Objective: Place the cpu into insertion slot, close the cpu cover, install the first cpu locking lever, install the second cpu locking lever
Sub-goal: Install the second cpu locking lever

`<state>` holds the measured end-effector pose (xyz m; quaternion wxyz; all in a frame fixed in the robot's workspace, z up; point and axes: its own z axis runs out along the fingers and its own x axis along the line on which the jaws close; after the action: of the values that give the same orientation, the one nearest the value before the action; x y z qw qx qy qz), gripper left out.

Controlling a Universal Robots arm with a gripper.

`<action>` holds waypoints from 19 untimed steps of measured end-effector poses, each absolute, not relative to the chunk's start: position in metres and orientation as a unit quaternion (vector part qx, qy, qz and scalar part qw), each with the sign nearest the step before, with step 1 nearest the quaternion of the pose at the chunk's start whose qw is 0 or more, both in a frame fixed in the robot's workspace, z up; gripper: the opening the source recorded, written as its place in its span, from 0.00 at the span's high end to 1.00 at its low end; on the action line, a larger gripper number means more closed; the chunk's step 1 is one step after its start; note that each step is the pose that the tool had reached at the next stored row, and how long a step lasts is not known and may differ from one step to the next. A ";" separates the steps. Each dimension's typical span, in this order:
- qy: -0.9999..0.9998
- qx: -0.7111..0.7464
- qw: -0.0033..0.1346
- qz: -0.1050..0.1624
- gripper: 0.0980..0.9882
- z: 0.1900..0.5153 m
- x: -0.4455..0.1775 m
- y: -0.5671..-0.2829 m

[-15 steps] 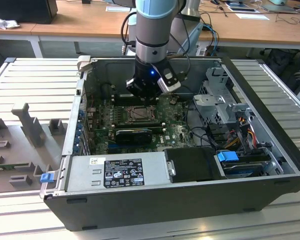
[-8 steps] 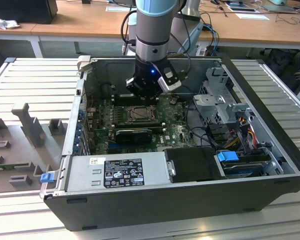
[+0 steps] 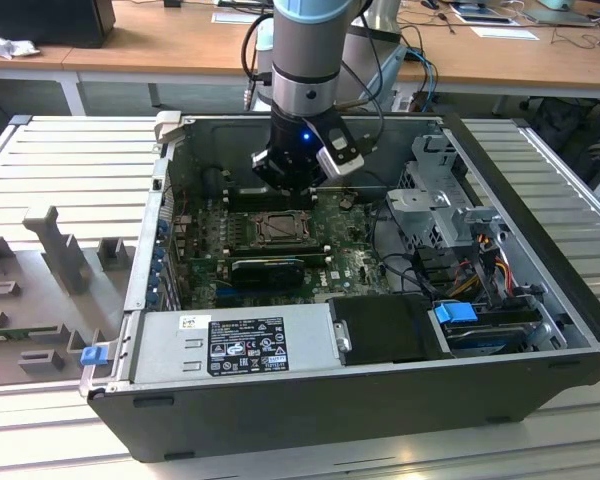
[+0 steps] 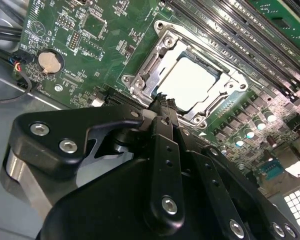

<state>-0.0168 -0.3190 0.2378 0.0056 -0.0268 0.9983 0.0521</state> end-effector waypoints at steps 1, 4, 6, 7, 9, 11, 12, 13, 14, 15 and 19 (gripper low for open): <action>0.998 -0.027 0.006 0.052 0.99 0.238 -0.017 -0.319; 0.998 -0.027 0.006 0.052 0.99 0.238 -0.017 -0.321; 0.998 -0.027 0.006 0.052 0.99 0.238 -0.017 -0.321; 0.998 -0.027 0.006 0.052 0.99 0.238 -0.017 -0.322; 0.998 -0.027 0.006 0.052 0.99 0.237 -0.017 -0.323; 0.998 -0.027 0.006 0.052 0.99 0.237 -0.017 -0.324; 0.998 -0.027 0.006 0.052 0.99 0.237 -0.017 -0.324; 0.998 -0.027 0.006 0.052 0.99 0.237 -0.017 -0.325; 0.998 -0.027 0.006 0.052 0.99 0.237 -0.017 -0.325; 0.998 -0.027 0.006 0.052 0.99 0.238 -0.017 -0.325; 0.998 -0.027 0.006 0.052 0.99 0.242 -0.017 -0.325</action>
<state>-0.0168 -0.3250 0.2417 0.0056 -0.0268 0.9983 0.0520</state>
